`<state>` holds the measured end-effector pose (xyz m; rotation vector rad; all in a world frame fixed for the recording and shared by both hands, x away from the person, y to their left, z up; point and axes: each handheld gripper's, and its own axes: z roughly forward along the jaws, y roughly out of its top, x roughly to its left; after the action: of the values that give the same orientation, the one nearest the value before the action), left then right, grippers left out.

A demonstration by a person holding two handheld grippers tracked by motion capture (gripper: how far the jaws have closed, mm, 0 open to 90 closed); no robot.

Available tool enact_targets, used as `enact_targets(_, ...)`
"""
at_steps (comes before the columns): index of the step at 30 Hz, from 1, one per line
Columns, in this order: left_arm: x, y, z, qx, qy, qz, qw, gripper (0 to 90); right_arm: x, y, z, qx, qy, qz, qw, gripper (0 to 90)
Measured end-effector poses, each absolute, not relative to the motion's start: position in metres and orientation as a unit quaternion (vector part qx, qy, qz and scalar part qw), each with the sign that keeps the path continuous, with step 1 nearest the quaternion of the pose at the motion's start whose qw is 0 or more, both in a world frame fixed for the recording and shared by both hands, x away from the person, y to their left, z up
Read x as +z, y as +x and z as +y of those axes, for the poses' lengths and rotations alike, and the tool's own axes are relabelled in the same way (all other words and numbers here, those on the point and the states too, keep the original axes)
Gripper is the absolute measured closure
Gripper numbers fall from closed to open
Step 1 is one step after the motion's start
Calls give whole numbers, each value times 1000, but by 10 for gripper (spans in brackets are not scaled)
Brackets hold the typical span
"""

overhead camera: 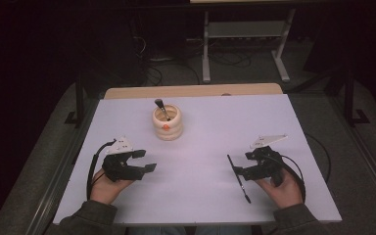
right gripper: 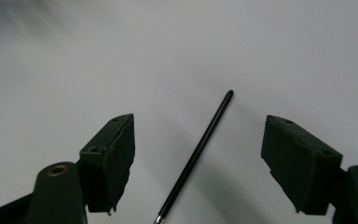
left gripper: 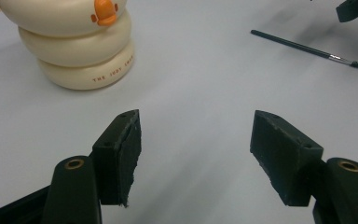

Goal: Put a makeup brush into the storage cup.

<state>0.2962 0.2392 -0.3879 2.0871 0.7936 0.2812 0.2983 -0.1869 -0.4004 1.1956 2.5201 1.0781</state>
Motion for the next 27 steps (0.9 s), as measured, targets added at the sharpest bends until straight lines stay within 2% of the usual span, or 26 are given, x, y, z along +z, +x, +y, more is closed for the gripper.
enact_targets(4, -389, 296, 239, 112, 836, 321, 431, 332, -403, 300, -186, 348, 409, 842, 64, 297)
enact_targets(17, -389, 296, 237, 111, 837, 317, 431, 333, -416, 302, -172, 290, 458, 840, 32, 520)
enact_targets(27, -390, 296, 238, 108, 839, 318, 428, 333, -424, 304, -165, 254, 464, 849, 19, 644)
